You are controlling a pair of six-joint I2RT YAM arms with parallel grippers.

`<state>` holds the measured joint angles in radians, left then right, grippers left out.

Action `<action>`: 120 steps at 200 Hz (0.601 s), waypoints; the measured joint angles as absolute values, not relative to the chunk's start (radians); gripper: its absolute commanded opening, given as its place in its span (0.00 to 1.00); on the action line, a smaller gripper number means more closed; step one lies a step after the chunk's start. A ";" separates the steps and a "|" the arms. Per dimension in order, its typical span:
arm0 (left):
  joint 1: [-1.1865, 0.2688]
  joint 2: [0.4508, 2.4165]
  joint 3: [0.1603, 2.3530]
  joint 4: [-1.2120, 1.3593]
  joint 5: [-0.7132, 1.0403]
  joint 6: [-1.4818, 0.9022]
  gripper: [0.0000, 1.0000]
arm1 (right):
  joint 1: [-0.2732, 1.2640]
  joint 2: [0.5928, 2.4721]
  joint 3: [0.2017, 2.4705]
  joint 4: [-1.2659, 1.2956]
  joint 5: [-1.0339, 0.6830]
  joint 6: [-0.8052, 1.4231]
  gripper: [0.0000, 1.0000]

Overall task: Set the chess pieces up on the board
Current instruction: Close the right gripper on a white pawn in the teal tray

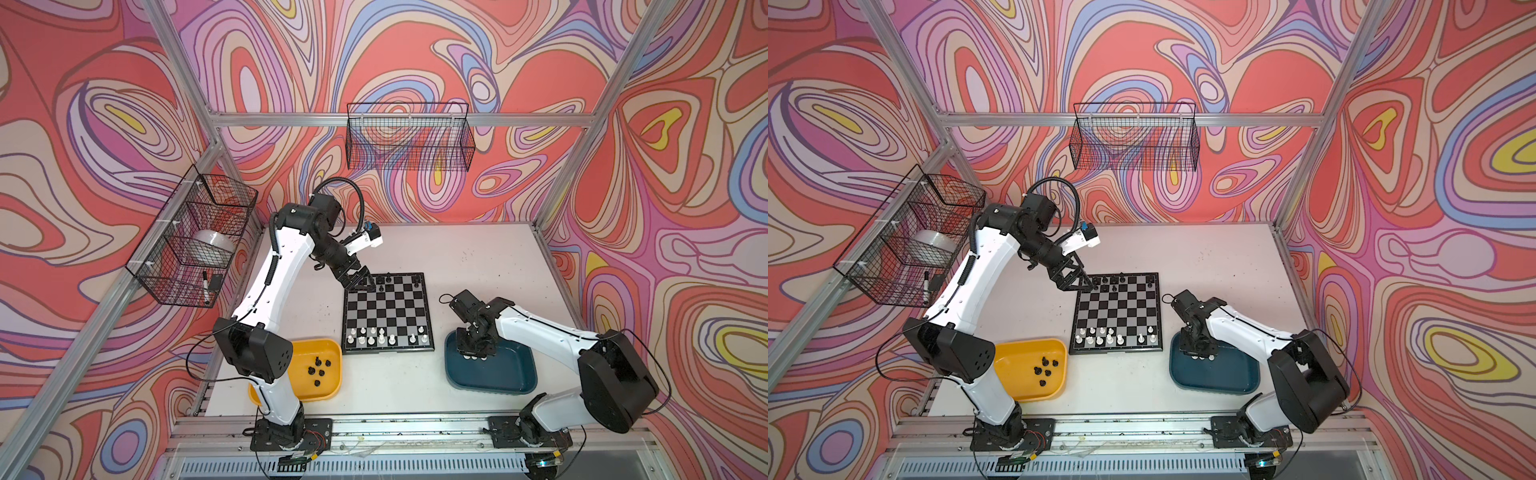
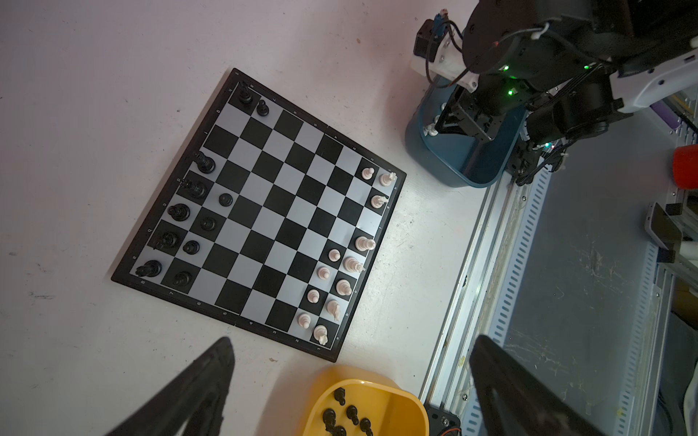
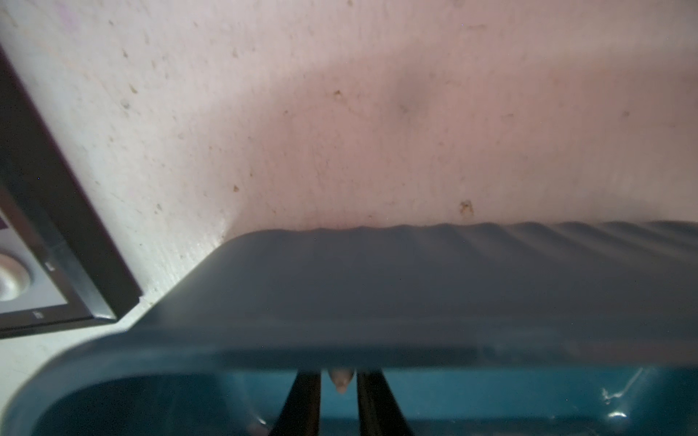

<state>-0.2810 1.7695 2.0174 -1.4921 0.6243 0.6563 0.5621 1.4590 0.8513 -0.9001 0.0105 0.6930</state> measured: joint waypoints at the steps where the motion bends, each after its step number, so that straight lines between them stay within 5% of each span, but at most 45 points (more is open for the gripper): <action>1: -0.281 1.769 2.017 -1.492 0.624 0.656 0.98 | 0.562 1.459 0.851 -0.900 0.010 0.693 0.18; 120: -0.281 1.769 2.017 -1.492 0.624 0.654 0.98 | 0.561 1.488 0.851 -0.894 0.011 0.677 0.12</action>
